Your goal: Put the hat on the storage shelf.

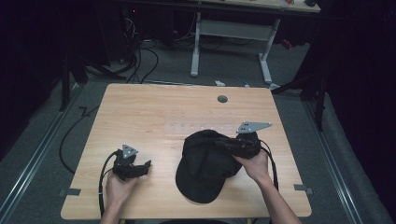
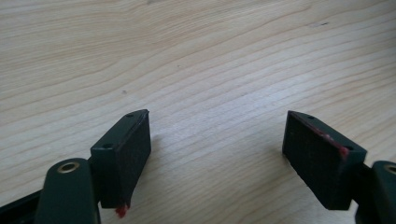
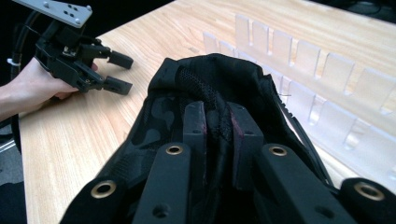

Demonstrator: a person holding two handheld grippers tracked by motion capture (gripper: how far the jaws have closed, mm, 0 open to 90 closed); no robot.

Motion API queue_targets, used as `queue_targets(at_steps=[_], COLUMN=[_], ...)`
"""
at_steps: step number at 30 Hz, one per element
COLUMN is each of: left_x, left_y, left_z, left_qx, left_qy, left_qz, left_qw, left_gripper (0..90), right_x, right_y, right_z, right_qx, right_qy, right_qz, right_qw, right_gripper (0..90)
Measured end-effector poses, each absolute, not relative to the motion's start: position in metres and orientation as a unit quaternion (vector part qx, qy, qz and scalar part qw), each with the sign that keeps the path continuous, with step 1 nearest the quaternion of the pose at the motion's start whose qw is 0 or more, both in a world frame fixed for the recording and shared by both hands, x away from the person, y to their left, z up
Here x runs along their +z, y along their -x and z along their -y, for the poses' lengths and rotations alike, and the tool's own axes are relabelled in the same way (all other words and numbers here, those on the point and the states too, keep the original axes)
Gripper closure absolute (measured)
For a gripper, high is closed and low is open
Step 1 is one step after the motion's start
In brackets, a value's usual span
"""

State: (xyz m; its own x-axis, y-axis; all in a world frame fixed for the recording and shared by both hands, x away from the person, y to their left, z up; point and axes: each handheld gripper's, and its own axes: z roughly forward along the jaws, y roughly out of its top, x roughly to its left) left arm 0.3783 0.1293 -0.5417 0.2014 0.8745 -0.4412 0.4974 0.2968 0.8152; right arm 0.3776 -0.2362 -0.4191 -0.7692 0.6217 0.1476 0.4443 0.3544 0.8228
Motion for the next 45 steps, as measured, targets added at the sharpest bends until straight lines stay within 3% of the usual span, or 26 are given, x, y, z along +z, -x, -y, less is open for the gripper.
queue_targets(at_steps=[6,20,45], left_x=[-0.532,-0.487,-0.439], left_y=[-0.374,-0.354,-0.356], left_z=[-0.128,-0.099,-0.047], left_qx=[0.141,0.060,-0.009], left_qy=[-0.558,-0.582,-0.632], left_qz=[-0.603,-0.538,-0.461], left_qw=[0.552,0.607,0.622], left_gripper=[24.8,16.7,15.8], right_x=[-0.410,-0.392,-0.378], right_y=[-0.374,-0.367,-0.363], right_z=[0.242,0.245,0.228], right_qx=[0.471,0.486,0.513], right_qy=[-0.322,-0.295,-0.244], right_qz=[-0.815,-0.815,-0.817], right_qw=[0.105,0.114,0.098], right_gripper=[79.9,79.9,79.8])
